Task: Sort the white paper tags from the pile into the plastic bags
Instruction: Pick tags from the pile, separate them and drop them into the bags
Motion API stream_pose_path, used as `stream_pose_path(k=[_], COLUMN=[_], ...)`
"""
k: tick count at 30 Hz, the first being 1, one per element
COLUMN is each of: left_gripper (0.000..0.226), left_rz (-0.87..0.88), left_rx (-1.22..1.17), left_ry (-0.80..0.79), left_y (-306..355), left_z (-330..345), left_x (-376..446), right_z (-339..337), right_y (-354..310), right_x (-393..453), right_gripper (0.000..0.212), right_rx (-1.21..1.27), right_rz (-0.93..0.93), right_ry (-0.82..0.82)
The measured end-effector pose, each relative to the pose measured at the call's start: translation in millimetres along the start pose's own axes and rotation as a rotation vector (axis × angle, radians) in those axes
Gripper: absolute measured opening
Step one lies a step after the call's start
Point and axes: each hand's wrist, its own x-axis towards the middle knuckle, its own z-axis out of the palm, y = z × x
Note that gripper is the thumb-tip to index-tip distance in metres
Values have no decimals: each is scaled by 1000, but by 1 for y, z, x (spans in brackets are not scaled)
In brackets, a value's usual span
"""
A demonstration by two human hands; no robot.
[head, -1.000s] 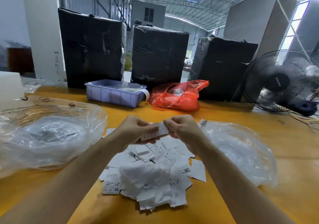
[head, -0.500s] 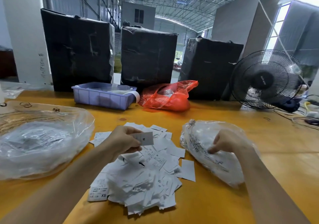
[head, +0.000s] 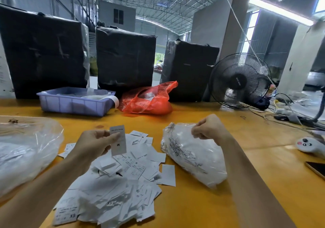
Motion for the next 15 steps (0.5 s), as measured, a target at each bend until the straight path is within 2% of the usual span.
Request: stream_pose_path(k=[5,8,10,12,15], left_gripper=[11,12,24,32,22], left_rz=[-41,-32,-40,-67,-114], left_rx=[-186,-366,-462,-494,-388], left_ry=[-38,-140,-244,-358,-461], left_y=[13,25,31,34,34], left_z=[3,2,-1,-7,-11], left_x=[-5,-10,-12,-11,-11], right_z=[2,22,40,58,80], right_y=[-40,-65,-77,-83,-87], right_x=[-21,-34,-42,-49,-58], right_gripper=[15,22,31,34,22], right_rx=[492,630,656,591,458], right_rz=[-120,-214,-230,-252,-386], right_ry=[-216,-362,-410,-390,-361])
